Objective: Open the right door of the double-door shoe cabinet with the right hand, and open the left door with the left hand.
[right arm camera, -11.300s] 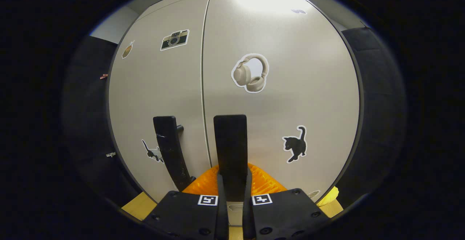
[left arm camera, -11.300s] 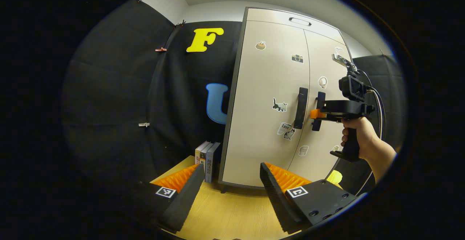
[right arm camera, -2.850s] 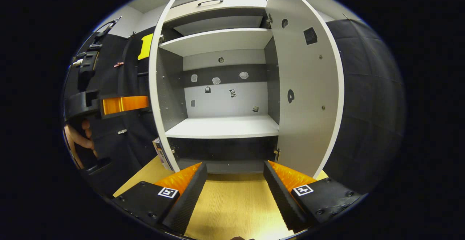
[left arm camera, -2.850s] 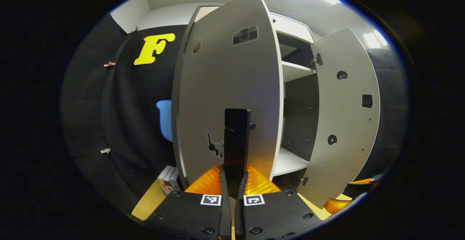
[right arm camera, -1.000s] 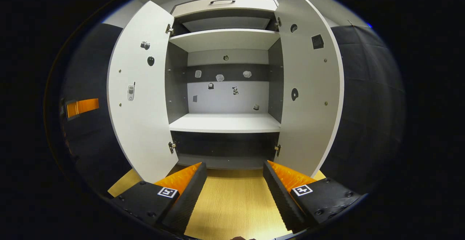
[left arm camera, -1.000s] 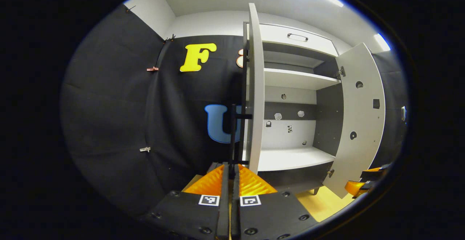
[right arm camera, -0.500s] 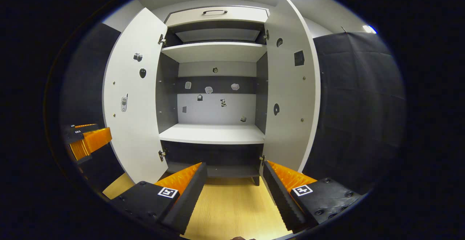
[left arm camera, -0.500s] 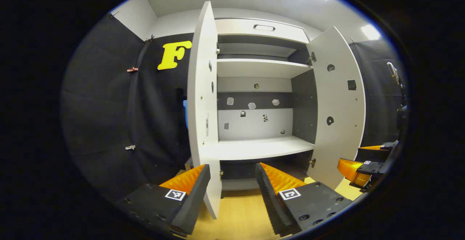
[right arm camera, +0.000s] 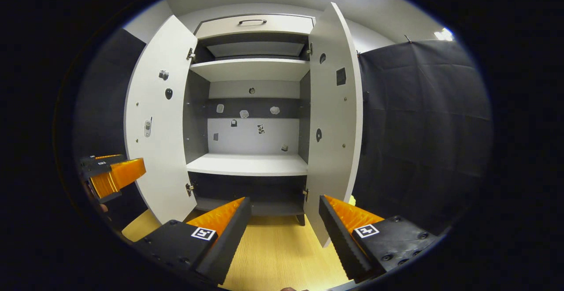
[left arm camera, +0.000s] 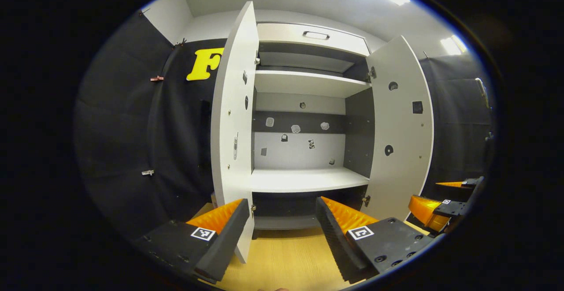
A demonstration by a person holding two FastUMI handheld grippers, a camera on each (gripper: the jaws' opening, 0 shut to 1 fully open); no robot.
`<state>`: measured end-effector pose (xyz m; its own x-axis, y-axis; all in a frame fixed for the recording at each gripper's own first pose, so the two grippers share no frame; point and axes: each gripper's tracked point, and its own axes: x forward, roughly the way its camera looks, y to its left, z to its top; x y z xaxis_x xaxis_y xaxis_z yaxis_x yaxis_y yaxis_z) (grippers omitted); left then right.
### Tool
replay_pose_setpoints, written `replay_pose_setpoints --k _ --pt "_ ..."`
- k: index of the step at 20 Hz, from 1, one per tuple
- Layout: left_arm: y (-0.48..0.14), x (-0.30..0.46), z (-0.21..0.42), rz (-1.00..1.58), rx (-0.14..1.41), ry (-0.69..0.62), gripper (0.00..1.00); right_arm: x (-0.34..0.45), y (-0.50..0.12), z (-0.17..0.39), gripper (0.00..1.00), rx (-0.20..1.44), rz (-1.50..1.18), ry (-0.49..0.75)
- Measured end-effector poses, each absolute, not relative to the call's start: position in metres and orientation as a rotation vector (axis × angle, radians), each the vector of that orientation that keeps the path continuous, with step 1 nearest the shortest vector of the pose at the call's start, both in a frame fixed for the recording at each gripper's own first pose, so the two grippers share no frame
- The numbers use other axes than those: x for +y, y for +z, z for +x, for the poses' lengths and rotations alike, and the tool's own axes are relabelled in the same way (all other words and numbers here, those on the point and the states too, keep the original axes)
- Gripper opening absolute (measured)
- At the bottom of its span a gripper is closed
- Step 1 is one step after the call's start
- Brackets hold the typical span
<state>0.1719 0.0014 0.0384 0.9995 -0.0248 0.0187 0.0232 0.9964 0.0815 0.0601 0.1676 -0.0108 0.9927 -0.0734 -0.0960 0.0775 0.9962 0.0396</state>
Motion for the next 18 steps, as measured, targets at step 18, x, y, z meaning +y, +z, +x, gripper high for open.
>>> replay_pose_setpoints --k 18 --pt "0.024 0.008 0.165 0.099 0.061 0.001 0.94 0.184 -0.006 0.082 0.98 0.085 0.080 -0.021"
